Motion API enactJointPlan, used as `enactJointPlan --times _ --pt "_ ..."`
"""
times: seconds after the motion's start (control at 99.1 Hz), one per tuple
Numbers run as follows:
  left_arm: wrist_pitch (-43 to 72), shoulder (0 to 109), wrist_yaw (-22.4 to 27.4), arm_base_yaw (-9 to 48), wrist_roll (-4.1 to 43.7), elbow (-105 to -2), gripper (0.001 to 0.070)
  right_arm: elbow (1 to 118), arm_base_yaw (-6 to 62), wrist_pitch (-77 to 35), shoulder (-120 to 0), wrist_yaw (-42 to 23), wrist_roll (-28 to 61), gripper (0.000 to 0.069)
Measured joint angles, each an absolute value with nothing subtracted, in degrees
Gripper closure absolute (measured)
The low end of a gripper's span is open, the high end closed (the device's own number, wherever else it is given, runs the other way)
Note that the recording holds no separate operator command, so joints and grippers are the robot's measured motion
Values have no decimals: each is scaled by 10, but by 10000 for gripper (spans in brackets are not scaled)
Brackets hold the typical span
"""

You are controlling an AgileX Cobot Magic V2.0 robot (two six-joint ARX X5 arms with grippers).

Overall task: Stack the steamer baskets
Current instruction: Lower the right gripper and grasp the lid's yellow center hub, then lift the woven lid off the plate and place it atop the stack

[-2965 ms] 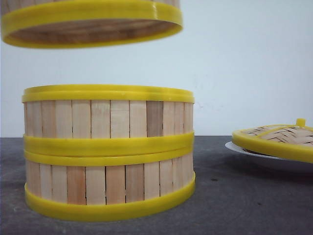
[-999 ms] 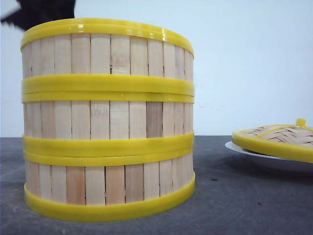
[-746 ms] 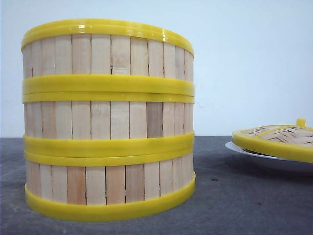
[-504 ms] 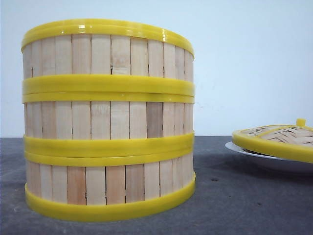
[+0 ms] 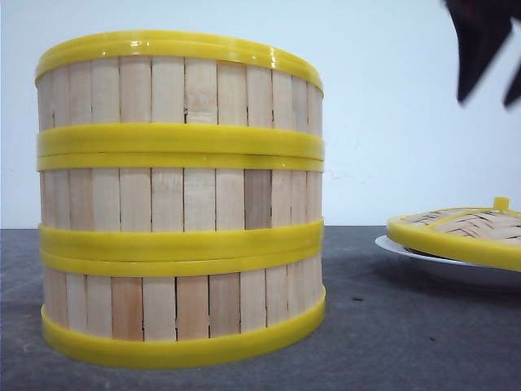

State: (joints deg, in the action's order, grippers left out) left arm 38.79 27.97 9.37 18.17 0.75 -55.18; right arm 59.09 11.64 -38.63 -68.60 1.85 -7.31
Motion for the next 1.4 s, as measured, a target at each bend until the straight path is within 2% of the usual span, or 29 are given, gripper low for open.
enactJointPlan --times 0.121,0.403,0.585,0.746,0.968,1.402 --pt "386 257 99 182 13 -552 515 546 93 -350 -707 29 -85 349" --pt "408 249 104 182 24 -552 515 542 74 -319 -776 33 -93 357" --pt "421 248 105 182 24 -552 515 542 74 -304 -796 33 -94 434" --pt "421 248 105 182 24 -552 515 542 74 -298 -812 33 -95 457" --pt "421 248 105 182 24 -552 515 542 74 -285 -814 32 -95 545" --pt "422 248 105 182 24 -552 515 542 74 -266 -816 32 -95 580"
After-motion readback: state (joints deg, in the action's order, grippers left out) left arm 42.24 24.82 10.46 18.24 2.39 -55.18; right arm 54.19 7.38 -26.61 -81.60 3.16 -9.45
